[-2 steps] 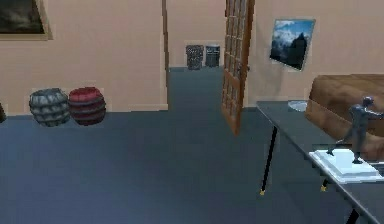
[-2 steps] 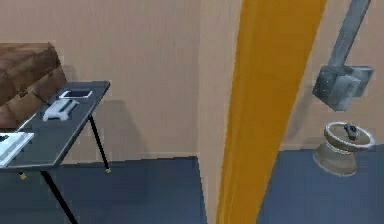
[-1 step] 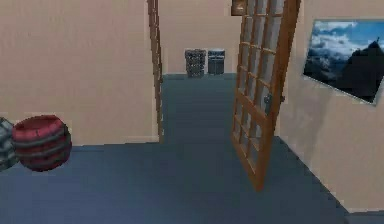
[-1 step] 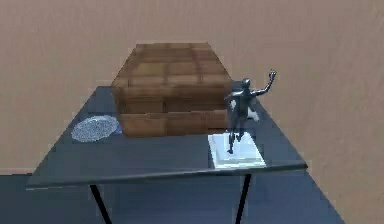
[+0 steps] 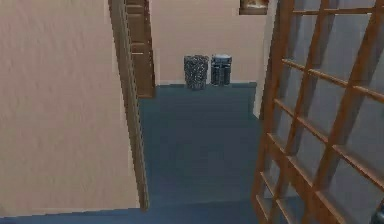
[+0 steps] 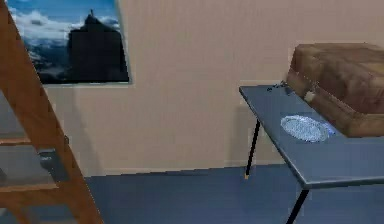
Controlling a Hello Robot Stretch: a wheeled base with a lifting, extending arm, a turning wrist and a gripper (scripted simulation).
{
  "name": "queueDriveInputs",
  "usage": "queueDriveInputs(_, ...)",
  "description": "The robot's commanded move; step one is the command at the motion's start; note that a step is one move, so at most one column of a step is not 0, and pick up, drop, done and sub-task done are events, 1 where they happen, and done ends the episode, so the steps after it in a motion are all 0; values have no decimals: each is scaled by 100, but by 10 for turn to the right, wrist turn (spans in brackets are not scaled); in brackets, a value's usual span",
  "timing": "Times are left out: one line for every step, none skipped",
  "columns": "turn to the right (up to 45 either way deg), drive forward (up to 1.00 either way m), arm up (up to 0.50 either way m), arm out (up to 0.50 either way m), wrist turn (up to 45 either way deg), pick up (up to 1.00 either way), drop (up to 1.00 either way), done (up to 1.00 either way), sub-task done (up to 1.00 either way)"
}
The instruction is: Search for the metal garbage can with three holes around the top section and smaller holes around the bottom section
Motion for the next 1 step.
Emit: queueDriveInputs(0, 100, 0, 0, 0, 0, 0, 0, 0)
